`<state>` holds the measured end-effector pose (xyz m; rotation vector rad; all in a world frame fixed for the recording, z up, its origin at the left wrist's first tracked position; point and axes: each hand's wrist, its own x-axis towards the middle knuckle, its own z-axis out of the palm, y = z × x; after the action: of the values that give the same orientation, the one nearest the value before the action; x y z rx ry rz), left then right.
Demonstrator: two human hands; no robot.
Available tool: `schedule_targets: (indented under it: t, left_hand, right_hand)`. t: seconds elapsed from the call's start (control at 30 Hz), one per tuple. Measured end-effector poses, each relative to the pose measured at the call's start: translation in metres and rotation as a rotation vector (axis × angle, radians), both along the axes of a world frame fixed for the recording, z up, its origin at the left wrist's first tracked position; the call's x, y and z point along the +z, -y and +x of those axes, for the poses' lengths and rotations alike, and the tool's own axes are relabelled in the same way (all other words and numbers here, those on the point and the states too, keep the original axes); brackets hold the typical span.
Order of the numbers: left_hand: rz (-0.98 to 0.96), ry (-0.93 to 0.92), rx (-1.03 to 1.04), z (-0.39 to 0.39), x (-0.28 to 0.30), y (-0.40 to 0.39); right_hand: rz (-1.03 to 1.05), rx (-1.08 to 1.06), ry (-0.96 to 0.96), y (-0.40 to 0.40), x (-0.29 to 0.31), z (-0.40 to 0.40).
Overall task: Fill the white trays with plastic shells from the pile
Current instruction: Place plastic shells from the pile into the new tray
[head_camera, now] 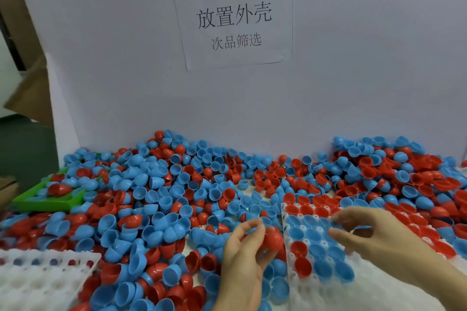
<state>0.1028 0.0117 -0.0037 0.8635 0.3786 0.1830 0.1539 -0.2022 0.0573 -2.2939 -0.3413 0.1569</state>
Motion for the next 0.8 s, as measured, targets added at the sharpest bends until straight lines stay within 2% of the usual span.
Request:
schedule_targets:
  t: [0.1,0.13,0.17,0.2,0.23,0.27,0.3,0.33,0.37,0.47,0.6,0.7,0.8]
  left_hand:
    - [0.013,0.001,0.022,0.0,0.001,-0.002]
    - [0.008,0.002,0.018,0.0,0.002,-0.003]
    - [0.001,0.001,0.011,0.0,0.002,-0.003]
    - [0.001,-0.001,0.001,-0.001,0.003,-0.003]
    - [0.014,-0.005,-0.009,0.0,0.003,-0.004]
    - [0.033,-0.012,-0.017,0.0,0.002,-0.004]
    - [0.048,-0.018,-0.023,0.001,0.001,-0.005]
    - [0.055,-0.02,-0.028,0.001,0.001,-0.005]
    - [0.053,-0.015,-0.031,0.001,0.002,-0.006]
    - [0.049,0.01,-0.046,0.001,0.004,-0.007]
    - [-0.015,0.098,-0.051,-0.001,0.003,-0.002]
    - [-0.008,0.165,-0.091,-0.002,0.0,0.001]
    - [0.079,0.222,-0.128,-0.002,-0.004,0.003]
  right_hand:
    - [-0.638,0.253,-0.33,0.009,0.028,0.006]
    - [-0.783,0.296,-0.379,0.007,0.032,0.01]
    - [-0.842,0.321,-0.388,-0.001,0.037,0.014]
    - [-0.782,0.327,-0.326,-0.012,0.038,0.017]
    - [-0.579,0.32,-0.201,-0.024,0.037,0.023]
    - [-0.252,0.287,-0.081,-0.038,0.035,0.029]
    - [0.093,0.254,-0.038,-0.051,0.037,0.031]
    - [0.346,0.263,-0.039,-0.061,0.04,0.031]
    - [0.473,0.283,-0.031,-0.07,0.043,0.031]
    - [0.37,0.292,0.093,-0.083,0.034,0.022]
    - [0.31,0.139,0.15,-0.08,-0.005,-0.002]
    - [0.418,0.065,0.129,-0.076,-0.031,-0.019]
    - [0.583,0.066,0.054,-0.073,-0.041,-0.03]
